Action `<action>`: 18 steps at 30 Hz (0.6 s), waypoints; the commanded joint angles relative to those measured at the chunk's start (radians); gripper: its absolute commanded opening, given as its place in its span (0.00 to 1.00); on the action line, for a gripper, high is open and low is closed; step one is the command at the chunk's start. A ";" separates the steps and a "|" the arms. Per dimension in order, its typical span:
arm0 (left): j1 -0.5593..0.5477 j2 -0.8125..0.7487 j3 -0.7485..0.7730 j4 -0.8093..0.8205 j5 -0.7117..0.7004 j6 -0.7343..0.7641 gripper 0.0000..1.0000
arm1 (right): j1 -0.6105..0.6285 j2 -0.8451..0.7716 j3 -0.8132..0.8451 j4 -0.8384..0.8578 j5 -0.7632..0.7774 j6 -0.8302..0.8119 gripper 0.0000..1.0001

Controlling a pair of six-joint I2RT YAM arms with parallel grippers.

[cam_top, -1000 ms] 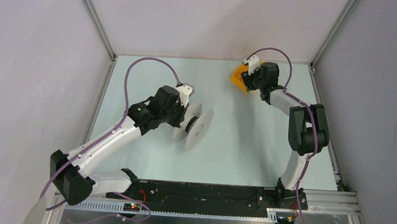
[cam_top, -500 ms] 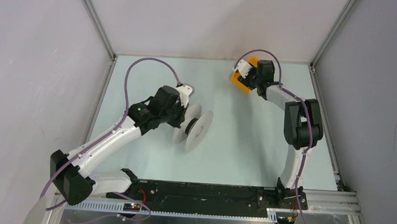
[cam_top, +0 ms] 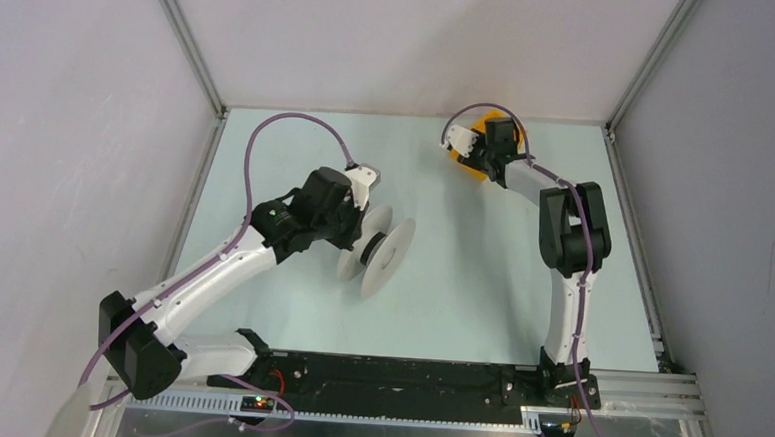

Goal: Wrap the cables

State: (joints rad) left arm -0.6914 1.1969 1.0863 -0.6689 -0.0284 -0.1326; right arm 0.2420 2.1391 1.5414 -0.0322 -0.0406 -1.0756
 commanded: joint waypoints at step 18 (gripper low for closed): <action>0.001 0.000 0.029 0.043 -0.001 -0.039 0.23 | 0.029 -0.190 0.019 0.260 0.129 0.145 0.00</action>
State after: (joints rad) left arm -0.6914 1.1980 1.0863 -0.6601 -0.0227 -0.1577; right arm 0.2577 2.1284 1.5478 0.1146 0.0536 -1.0428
